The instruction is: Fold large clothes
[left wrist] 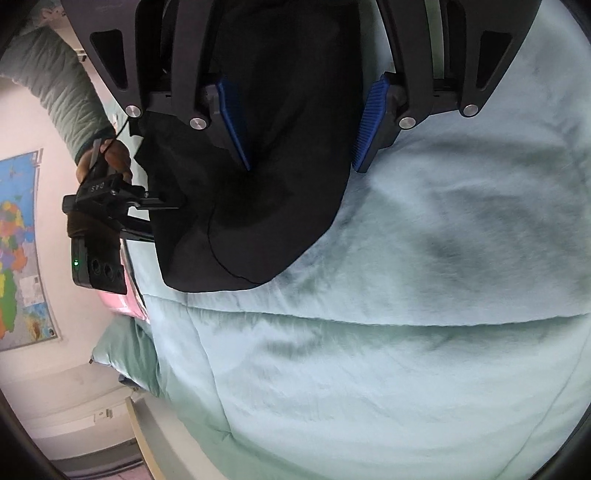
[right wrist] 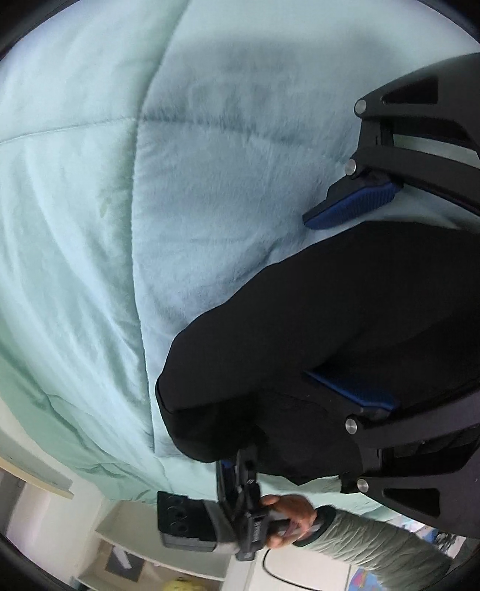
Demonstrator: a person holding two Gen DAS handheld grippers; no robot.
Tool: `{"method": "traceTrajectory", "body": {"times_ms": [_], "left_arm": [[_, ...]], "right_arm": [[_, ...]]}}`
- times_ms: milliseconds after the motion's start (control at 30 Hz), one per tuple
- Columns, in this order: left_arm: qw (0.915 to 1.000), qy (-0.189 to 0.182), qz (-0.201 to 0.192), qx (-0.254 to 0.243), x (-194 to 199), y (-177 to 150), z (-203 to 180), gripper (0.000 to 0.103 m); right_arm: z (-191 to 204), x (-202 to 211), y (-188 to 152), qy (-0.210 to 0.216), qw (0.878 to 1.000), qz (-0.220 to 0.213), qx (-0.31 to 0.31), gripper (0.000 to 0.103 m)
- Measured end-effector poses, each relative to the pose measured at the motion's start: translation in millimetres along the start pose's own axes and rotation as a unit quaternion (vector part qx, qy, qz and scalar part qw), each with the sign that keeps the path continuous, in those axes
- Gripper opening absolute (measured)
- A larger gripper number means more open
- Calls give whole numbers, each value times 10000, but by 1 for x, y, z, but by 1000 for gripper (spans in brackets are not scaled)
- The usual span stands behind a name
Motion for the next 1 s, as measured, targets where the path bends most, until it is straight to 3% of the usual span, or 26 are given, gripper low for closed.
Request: {"method": "traceTrajectory", "body": {"times_ms": [33, 67, 100, 233, 433, 633, 767, 900, 1000], "left_arm": [[9999, 2, -113, -69, 2, 0, -3, 50], [9996, 37, -212, -194, 5, -1, -8, 42], [9992, 47, -261, -313, 8, -4, -12, 27], [9961, -97, -628, -609, 39, -18, -39, 17], [9879, -125, -1005, -1173, 96, -62, -114, 17], [9837, -255, -920, -1524, 129, -136, -192, 17], [9835, -322, -818, -1583, 136, -192, -226, 17], [9882, -312, -592, -1375, 122, -251, -248, 17], [9918, -137, -440, -1188, 105, -291, -249, 17]], "right_arm": [[4, -2, 0, 19, 10000, -32, 58, 71], [10, 0, -2, 31, 9998, -83, 184, 52], [17, 0, -5, 65, 9994, -84, 320, 46], [46, 20, -24, -231, 9948, -373, 914, 26], [104, 74, -80, -435, 9827, -775, 1622, 26], [151, 125, -164, -717, 9696, -1204, 2004, 26], [161, 145, -221, -799, 9660, -1326, 2072, 26], [167, 145, -296, -607, 9741, -1328, 1726, 26], [160, 129, -339, -879, 9748, -1317, 1574, 27]]}}
Point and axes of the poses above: each gripper's, at about its wrist camera, not at the fingertips, and x roughly against the way its jaws point, z to its left, y to its top, the point moved 7 cm from there along -x, roughly the way its jaws point, and after that the axes turned 9 degrees about -x, right-handed, at the moved point
